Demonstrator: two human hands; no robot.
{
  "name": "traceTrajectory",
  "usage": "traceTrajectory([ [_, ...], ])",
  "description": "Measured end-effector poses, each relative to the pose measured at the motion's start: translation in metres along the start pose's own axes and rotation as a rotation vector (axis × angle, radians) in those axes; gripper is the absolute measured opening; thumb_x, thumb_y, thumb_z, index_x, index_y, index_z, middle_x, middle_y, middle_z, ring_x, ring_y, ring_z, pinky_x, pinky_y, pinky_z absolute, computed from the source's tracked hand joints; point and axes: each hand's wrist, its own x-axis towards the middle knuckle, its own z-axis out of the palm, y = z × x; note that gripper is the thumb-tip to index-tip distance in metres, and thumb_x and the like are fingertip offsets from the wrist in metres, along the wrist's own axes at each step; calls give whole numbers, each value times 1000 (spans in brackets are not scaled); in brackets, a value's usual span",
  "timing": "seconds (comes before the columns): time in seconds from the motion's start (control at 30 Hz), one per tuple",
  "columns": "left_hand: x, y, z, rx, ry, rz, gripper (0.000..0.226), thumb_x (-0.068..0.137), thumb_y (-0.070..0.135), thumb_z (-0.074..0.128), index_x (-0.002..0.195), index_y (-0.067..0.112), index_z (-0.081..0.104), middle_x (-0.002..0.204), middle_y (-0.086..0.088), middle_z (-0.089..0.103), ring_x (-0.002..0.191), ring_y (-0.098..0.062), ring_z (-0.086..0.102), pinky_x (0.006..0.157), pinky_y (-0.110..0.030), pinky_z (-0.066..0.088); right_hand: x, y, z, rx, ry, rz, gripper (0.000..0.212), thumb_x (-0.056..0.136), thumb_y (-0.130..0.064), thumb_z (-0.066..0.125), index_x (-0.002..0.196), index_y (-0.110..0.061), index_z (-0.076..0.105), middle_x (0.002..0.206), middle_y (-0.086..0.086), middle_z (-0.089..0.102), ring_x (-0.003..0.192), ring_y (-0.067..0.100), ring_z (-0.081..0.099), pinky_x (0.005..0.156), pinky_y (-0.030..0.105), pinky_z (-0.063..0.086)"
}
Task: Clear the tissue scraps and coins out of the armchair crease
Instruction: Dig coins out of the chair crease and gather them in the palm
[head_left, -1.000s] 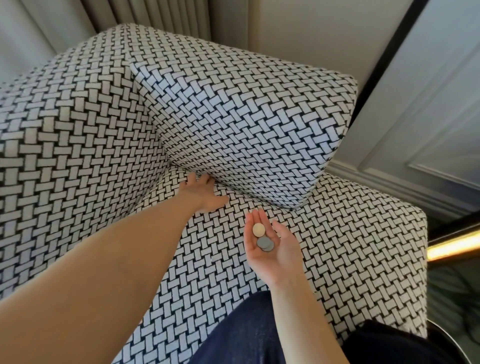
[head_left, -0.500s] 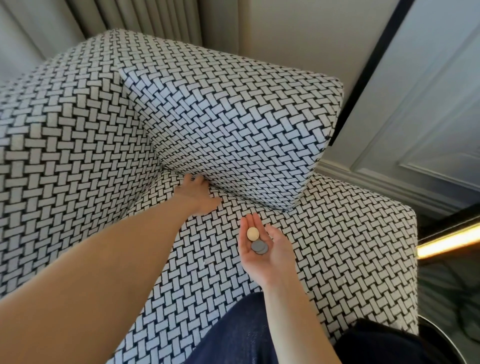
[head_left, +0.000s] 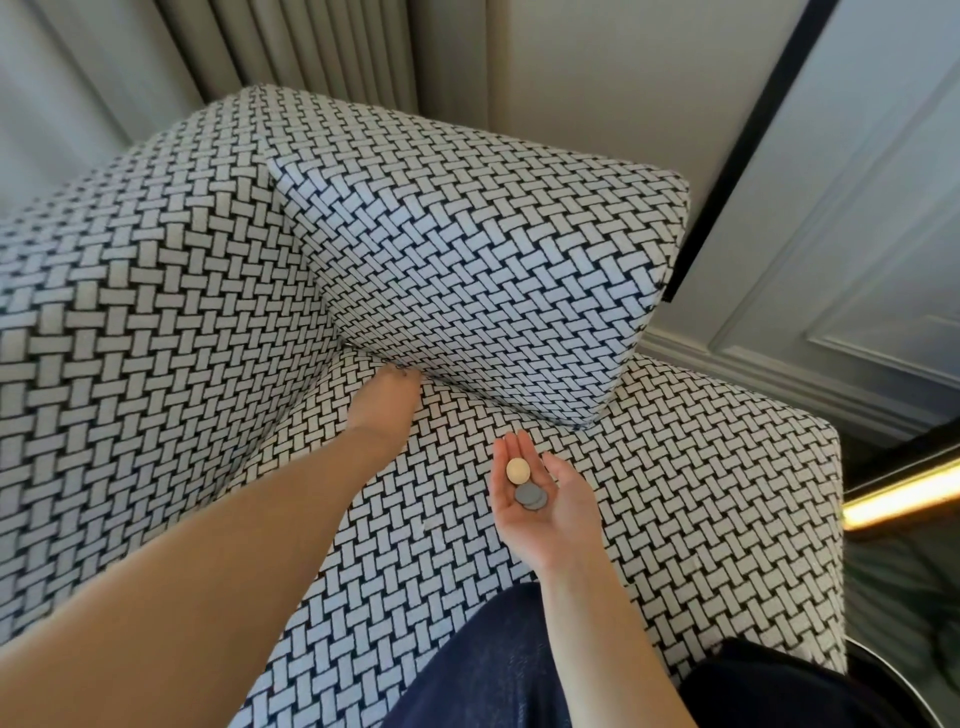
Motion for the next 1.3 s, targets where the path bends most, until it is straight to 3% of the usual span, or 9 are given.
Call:
traceTrajectory([
  [0.13, -20, -6, 7, -38, 35, -31, 29, 86, -8, 50, 109, 8, 58, 104, -10, 57, 78, -18, 52, 68, -26, 47, -1, 1, 1, -29, 12, -8, 31, 98, -17, 45, 108, 3, 66, 104, 17, 70, 96, 27, 68, 82, 33, 56],
  [0.3, -47, -5, -1, -425, -39, -142, 18, 93, 11, 51, 86, 11, 68, 83, -1, 67, 60, -15, 55, 56, -30, 52, -3, 1, 2, -37, -9, -10, 30, 97, -17, 46, 109, 4, 65, 104, 19, 70, 97, 28, 68, 87, 34, 54],
  [0.4, -64, 6, -17, -569, -37, -131, 13, 91, 21, 60, 86, 18, 71, 75, 13, 63, 64, -18, 65, 61, -31, 57, -3, 2, 2, -52, -14, -15, 31, 97, -17, 46, 110, 4, 64, 106, 19, 69, 98, 29, 67, 90, 34, 53],
  [0.53, -80, 29, -51, -808, 52, -55, 9, 84, 29, 68, 85, 23, 75, 77, 13, 71, 44, 7, 53, 44, -7, 41, -4, 1, 2, -69, -50, -17, 35, 98, -22, 45, 113, 4, 62, 106, 20, 69, 100, 29, 67, 92, 34, 52],
  [0.7, -89, 46, -74, -939, 3, 120, 10, 80, 33, 72, 73, 40, 73, 80, 20, 70, 83, -11, 66, 80, -22, 50, -9, -1, 7, -77, -216, -17, 52, 98, -40, 39, 118, 3, 61, 117, 19, 66, 109, 27, 64, 103, 35, 43],
  [0.8, -90, 48, -74, -837, 55, 149, 9, 76, 33, 74, 73, 41, 71, 91, 18, 58, 101, -9, 47, 85, -14, 32, -11, -3, 7, -62, -303, -12, 62, 95, -48, 39, 117, 4, 63, 122, 19, 63, 114, 28, 61, 106, 34, 39],
  [1.0, -91, 47, -69, -649, 220, 231, 12, 75, 33, 75, 84, 27, 77, 88, 25, 39, 96, -13, 32, 86, -22, 26, -18, -1, 12, -99, -373, -30, 69, 82, -53, 47, 121, 2, 61, 130, 18, 58, 125, 29, 53, 103, 29, 40],
  [1.17, -86, 43, -64, -641, 328, 282, 16, 79, 29, 72, 94, 29, 76, 91, 12, 46, 90, -14, 33, 80, -17, 28, -17, 2, 12, -81, -300, 16, 61, 94, -48, 40, 121, 3, 60, 123, 20, 62, 106, 27, 65, 91, 32, 52],
  [1.3, -65, 34, -51, -767, 190, 154, 30, 93, 29, 55, 122, 27, 62, 111, 7, 54, 109, -12, 43, 91, -14, 29, -7, 0, 7, 63, -183, -42, 44, 98, -32, 42, 118, 3, 60, 113, 21, 67, 106, 30, 65, 95, 34, 50],
])
